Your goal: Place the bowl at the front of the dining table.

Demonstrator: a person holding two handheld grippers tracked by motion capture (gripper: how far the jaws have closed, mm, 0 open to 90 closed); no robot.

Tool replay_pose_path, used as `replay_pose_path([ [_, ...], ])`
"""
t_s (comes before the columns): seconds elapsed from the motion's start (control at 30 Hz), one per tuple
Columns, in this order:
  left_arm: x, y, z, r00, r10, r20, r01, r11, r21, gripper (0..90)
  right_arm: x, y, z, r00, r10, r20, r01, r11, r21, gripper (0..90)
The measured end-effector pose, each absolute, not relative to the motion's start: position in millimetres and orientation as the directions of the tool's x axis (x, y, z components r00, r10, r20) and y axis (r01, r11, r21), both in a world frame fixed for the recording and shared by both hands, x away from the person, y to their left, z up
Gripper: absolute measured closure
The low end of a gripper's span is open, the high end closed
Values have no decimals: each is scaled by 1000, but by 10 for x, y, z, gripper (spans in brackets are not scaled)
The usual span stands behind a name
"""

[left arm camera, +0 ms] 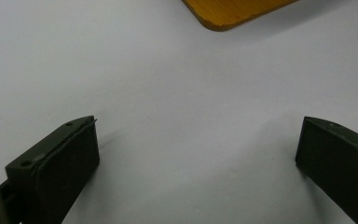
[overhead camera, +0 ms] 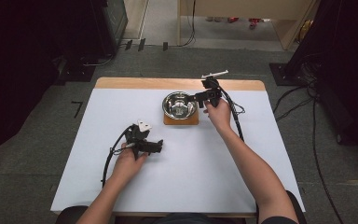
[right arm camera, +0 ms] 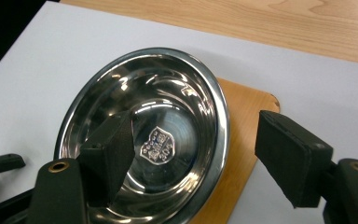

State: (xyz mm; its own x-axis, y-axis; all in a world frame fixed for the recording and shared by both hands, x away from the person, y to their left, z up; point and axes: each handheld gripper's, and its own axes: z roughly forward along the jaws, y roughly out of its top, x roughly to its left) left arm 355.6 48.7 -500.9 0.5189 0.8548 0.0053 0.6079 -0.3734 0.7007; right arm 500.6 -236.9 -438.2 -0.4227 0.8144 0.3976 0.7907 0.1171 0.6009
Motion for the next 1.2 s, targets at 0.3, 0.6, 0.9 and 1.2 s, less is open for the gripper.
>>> replay_pose_path([
  [0.3, 3556, 488, -5008, 519, 855, 6, 608, -374, 700, 0, 4860, -2360, -4309, -457, 810, 368, 776, 161, 609, 279],
  [0.6, 3556, 489, -5008, 520, 854, 7, 608, -376, 699, 0, 4700, -2368, -4271, -489, 797, 354, 757, 185, 627, 280],
  [0.9, 3555, 489, -5008, 520, 854, 7, 608, -376, 700, 0, 4532, -2354, -4270, -533, 784, 318, 723, 227, 652, 279],
  [1.2, 3555, 489, -5008, 520, 854, 7, 608, -376, 700, 0, 4353, -2356, -4317, -574, 773, 272, 687, 273, 674, 279],
])
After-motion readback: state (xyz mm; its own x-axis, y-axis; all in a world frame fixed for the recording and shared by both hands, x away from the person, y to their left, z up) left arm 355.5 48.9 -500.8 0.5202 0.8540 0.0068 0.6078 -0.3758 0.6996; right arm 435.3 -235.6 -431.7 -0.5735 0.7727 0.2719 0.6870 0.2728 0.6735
